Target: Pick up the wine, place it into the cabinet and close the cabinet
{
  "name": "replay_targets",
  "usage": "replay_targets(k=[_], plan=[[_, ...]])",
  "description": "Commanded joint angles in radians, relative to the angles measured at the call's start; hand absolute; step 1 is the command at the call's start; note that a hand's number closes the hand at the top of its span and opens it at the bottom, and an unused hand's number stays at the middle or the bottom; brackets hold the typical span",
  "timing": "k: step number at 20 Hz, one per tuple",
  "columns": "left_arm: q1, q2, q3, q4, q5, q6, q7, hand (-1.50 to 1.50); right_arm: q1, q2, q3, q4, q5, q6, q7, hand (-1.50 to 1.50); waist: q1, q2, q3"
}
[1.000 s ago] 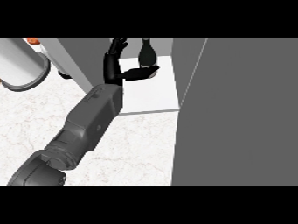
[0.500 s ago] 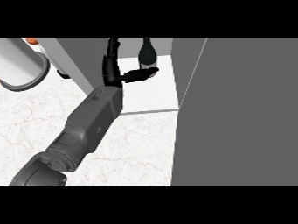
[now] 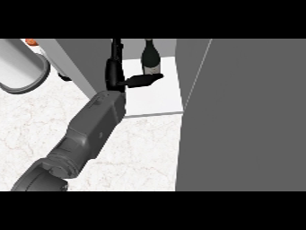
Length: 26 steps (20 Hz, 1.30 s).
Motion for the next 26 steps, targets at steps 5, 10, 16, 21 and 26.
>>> replay_targets(k=[5, 10, 16, 21, 26], plan=[[0.053, 0.0, -0.004, 0.007, -0.011, -0.1, -0.03, -1.5, 0.025, 0.002, 0.017, -0.015, -0.002, 0.002, -0.02, -1.5, 0.022, -0.005, -0.003], [0.047, 0.0, -0.001, 0.012, 0.008, -0.103, -0.011, -1.5, 0.059, -0.017, 0.015, -0.101, -0.042, -0.003, 0.049, -1.5, 0.017, -0.01, -0.003], [0.063, 0.0, 0.001, -0.005, 0.049, -0.18, -0.042, -1.5, 0.01, -0.015, 0.026, -0.057, -0.013, -0.009, 0.045, -1.5, 0.018, -0.009, -0.003], [0.073, 0.0, -0.047, -0.01, 0.125, -0.17, -0.032, -1.5, -0.005, 0.002, 0.065, -0.065, -0.002, -0.054, 0.054, -1.5, 0.004, -0.021, -0.003], [0.128, 0.0, -0.117, -0.066, 0.172, -0.192, -0.024, -1.5, 0.032, -0.019, -0.009, -0.02, -0.048, -0.003, -0.005, -1.5, 0.023, -0.025, -0.001]])
